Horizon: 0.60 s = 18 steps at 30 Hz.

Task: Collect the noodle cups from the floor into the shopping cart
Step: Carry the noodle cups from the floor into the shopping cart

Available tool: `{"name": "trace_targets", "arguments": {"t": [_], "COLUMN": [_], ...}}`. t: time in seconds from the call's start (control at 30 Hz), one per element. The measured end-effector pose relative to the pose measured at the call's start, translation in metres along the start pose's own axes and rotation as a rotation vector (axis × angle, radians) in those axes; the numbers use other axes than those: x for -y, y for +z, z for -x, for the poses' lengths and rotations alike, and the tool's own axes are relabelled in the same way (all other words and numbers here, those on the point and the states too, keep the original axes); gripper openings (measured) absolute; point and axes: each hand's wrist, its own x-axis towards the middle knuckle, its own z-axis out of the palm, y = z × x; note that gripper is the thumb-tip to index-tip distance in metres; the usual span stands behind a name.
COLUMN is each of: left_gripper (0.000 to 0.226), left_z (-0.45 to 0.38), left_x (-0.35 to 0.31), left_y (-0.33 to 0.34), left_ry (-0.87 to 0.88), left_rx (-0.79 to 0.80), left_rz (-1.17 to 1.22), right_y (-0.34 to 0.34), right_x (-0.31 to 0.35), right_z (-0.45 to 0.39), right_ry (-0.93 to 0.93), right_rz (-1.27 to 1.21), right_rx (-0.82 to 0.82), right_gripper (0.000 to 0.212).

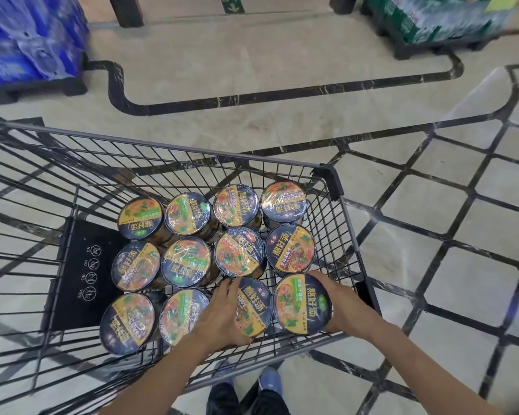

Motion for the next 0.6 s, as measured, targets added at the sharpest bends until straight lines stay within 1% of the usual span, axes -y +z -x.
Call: {"name": "trace_targets", "arguments": {"t": [0.13,0.23,0.3,0.37,0.43,0.47,0.57,0.6], "left_gripper": [0.13,0.132,0.131,0.131,0.131,0.131,0.129,0.128], "left_z": [0.0,0.0,0.0,0.001,0.004,0.006,0.013,0.016], "left_x": [0.002,0.003,0.002,0.0,-0.001,-0.001,-0.003,-0.004], "left_y": [0.001,0.003,0.003,0.001,-0.001,-0.002,-0.006,-0.008], "left_ry": [0.03,0.03,0.018,0.001,-0.016,-0.023,-0.01,-0.002], "left_rx": [-0.009,0.002,0.007,-0.007,-0.009,0.0,0.022,0.019], "left_rz": [0.066,0.056,-0.033,-0.205,-0.313,-0.332,-0.352,-0.349], "right_y": [0.003,0.003,0.002,-0.001,-0.002,-0.003,-0.004,-0.005], "right_x": [0.001,0.008,0.009,0.01,0.007,0.006,0.004,0.006], "right_z": [0.001,0.002,0.002,0.004,0.005,0.006,0.009,0.01], "right_ry": [0.027,0.035,0.06,0.09,0.101,0.098,0.118,0.124], "right_rz": [0.026,0.056,0.052,-0.01,-0.141,-0.195,-0.208,-0.235], "right_rx": [-0.026,0.002,0.019,0.045,0.062,0.067,0.086,0.091], "right_gripper": [0.111,0.109,0.112,0.111,0.098,0.092,0.091,0.087]}}
